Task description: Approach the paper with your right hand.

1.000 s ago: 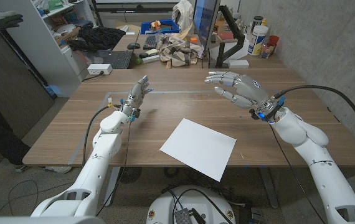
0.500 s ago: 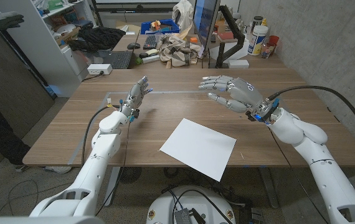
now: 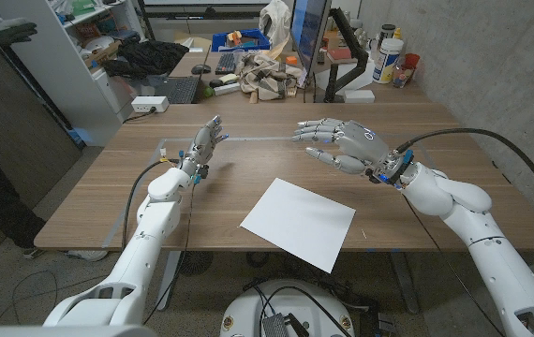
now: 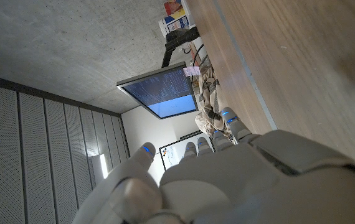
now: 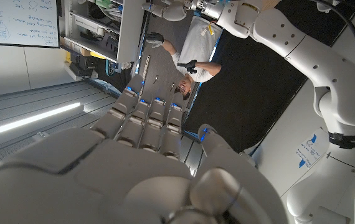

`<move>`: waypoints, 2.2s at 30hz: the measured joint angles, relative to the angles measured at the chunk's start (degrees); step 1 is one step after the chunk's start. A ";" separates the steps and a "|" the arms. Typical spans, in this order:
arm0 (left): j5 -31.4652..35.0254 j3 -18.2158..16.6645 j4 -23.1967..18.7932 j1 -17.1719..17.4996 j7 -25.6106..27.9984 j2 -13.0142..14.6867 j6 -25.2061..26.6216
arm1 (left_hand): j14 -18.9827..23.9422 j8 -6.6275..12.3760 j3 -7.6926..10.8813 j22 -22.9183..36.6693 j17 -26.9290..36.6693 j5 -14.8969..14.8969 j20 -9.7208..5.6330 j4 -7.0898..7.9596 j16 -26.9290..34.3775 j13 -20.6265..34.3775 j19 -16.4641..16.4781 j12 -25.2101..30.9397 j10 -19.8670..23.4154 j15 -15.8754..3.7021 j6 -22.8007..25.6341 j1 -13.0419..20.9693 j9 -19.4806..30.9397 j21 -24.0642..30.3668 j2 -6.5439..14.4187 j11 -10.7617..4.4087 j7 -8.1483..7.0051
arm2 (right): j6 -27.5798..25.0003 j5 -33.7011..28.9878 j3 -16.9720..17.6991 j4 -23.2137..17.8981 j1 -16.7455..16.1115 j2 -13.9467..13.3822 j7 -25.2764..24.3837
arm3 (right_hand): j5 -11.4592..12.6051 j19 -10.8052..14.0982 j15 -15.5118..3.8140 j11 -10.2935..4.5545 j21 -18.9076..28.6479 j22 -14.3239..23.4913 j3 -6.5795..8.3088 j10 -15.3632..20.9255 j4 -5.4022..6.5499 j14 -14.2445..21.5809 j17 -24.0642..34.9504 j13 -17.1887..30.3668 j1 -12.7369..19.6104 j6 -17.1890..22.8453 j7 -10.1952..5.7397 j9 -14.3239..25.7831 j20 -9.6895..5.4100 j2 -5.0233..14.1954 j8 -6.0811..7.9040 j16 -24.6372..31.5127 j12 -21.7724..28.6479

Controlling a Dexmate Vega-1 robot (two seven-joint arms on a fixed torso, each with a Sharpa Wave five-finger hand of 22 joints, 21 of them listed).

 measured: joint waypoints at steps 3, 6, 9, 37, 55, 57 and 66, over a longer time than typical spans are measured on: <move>-0.03 -0.07 0.14 -0.01 -0.04 0.01 -0.05 | 0.00 0.00 0.00 0.00 0.00 0.00 0.00 0.00 0.00 0.00 0.00 0.00 0.00 0.00 0.21 0.00 0.00 0.00 0.00 0.00 -0.20 | -0.87 -0.72 -0.88 -0.31 -0.01 -0.92 -0.89 | 0.00 -0.98 0.00 0.00 -0.36 0.00 0.26 0.00 0.05 0.00 0.00 0.00 0.00 0.24 -0.24 0.00 0.04 0.00 -0.44 -0.15 -0.21; -0.04 -0.11 0.30 -0.03 -0.08 0.02 -0.10 | 0.00 0.00 0.00 0.00 0.00 0.00 0.00 0.00 0.00 0.00 0.00 0.00 0.00 0.00 0.21 0.00 0.00 0.00 0.00 0.00 -0.20 | -1.81 -1.37 -1.75 -0.67 -0.02 -1.79 -1.79 | 0.00 -0.98 0.00 0.00 -0.36 0.00 0.39 0.00 -0.08 0.00 0.00 0.00 0.00 0.31 -0.31 0.00 0.04 0.00 -0.44 -0.15 -0.21; -0.06 -0.14 0.45 -0.06 -0.12 0.03 -0.13 | 0.00 0.00 0.00 0.00 0.00 0.00 0.00 0.00 0.00 0.00 0.00 0.00 0.00 0.00 0.21 0.00 0.00 0.00 0.00 0.00 -0.20 | -2.72 -1.91 -2.67 -0.99 -0.02 -2.77 -2.67 | 0.00 -0.97 0.00 0.00 -0.80 0.00 0.39 0.00 -0.08 0.00 0.00 0.00 0.00 0.31 -0.31 0.00 0.04 0.00 -0.44 -0.15 -0.21; -0.03 -0.26 1.11 -0.17 -0.32 -0.02 -0.28 | 0.00 0.00 0.00 0.00 0.00 0.00 0.00 0.00 0.00 0.00 0.00 0.00 0.00 0.00 0.20 0.00 0.00 -0.22 0.00 0.00 -0.20 | -10.52 -6.33 -10.35 -4.15 0.10 -11.48 -10.06 | 0.00 -0.97 0.00 0.01 -0.79 0.00 1.74 0.00 -1.43 0.00 0.00 0.00 1.05 0.32 -0.32 0.00 0.04 0.47 -0.43 -0.15 -0.64; 0.27 -0.01 0.37 0.64 0.23 -0.16 -0.08 | 0.00 0.00 0.00 0.00 0.00 0.00 0.00 0.00 0.00 0.00 0.00 0.00 0.00 0.00 0.20 0.00 0.00 -0.62 0.00 0.00 -0.19 | -15.03 -7.63 -13.56 -5.94 -0.12 -15.90 -11.74 | 0.00 -1.21 0.00 -0.21 -1.17 0.15 2.76 0.21 -2.45 0.00 0.00 0.00 2.19 0.82 -0.82 0.00 -0.17 0.83 -0.43 -0.15 -0.64; 0.32 0.04 0.27 0.70 0.30 -0.16 0.10 | 0.00 0.00 0.00 0.00 0.00 0.00 0.00 0.00 0.00 0.00 0.00 0.00 0.00 0.00 0.20 0.00 0.00 -0.62 0.00 0.00 -0.19 | -15.31 -7.51 -13.56 -5.94 -0.12 -15.90 -11.74 | 0.00 -1.72 0.00 -0.21 -1.17 0.15 2.76 0.21 -2.45 0.00 0.00 0.00 2.19 0.82 -0.82 0.00 0.16 0.84 -0.43 -0.14 -0.64; 0.45 0.13 0.15 0.82 0.45 -0.18 0.31 | 0.00 0.00 0.00 0.00 0.00 0.00 0.00 0.00 0.00 0.00 0.00 0.00 0.00 0.00 0.20 0.00 0.00 -0.62 0.00 0.00 -0.19 | -16.20 -6.80 -15.26 -6.14 0.17 -17.43 -11.46 | -0.25 -1.70 0.00 -0.21 -1.17 0.14 3.00 0.21 -2.69 0.00 0.00 0.00 2.19 0.82 -0.82 0.00 0.15 0.84 -0.43 -0.15 -1.09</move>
